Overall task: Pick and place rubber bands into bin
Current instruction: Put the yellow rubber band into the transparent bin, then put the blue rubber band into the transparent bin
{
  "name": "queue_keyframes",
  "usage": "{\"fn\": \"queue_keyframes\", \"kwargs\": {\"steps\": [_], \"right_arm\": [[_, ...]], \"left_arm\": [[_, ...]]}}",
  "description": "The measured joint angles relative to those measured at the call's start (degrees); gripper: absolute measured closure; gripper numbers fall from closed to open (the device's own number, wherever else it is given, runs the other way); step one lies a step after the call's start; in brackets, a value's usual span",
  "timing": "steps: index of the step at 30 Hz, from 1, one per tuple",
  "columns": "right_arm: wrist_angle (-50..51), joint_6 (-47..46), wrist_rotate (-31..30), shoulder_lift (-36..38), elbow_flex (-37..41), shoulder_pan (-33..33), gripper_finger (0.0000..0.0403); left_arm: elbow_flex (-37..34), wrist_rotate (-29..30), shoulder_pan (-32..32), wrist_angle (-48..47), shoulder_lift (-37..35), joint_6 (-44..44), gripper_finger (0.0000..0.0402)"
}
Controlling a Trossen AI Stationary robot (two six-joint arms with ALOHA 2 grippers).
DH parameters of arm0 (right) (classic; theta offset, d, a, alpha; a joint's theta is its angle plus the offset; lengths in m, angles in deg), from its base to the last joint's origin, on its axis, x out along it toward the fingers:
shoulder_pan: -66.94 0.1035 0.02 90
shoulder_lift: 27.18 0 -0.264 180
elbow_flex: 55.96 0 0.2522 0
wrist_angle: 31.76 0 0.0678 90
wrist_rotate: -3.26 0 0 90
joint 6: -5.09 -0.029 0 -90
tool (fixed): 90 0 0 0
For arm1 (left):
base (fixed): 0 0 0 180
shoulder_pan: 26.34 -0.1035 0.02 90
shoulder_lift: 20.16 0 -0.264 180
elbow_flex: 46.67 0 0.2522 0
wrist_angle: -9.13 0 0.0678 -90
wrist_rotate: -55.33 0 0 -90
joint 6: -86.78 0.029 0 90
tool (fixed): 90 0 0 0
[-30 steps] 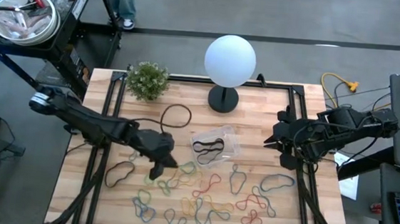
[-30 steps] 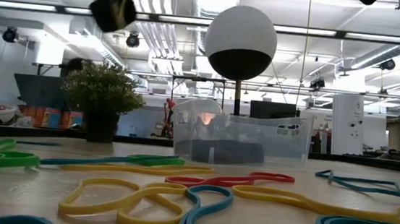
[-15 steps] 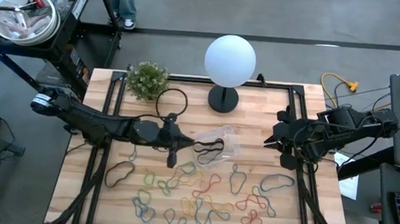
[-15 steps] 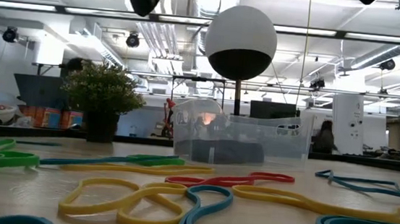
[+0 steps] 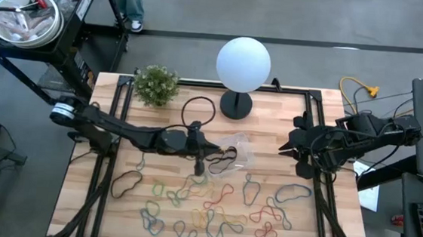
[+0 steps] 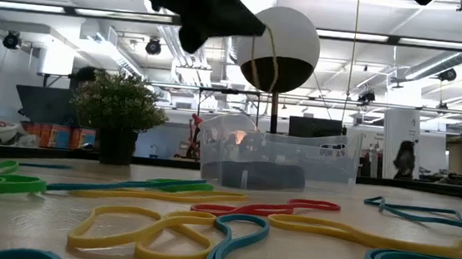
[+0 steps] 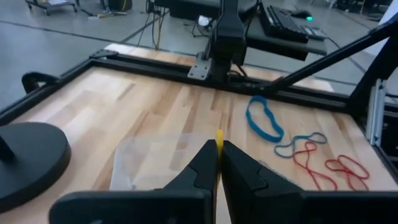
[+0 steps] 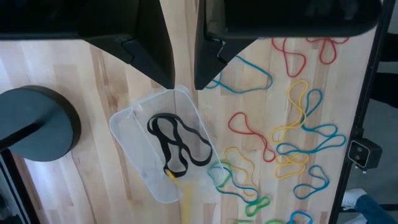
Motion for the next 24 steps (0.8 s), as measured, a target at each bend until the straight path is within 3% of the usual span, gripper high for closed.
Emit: {"fn": "queue_keyframes", "kwargs": {"steps": [15, 24], "right_arm": [[-0.2, -0.2, 0.0, 0.0, 0.1, 0.0, 0.0346], [-0.2, -0.2, 0.1, 0.0, 0.1, 0.0, 0.0346]], "left_arm": [[0.5, -0.8, -1.2, -0.6, 3.9, -0.2, 0.04], [0.0, -0.8, -1.2, -0.6, 3.9, -0.1, 0.0344]]}}
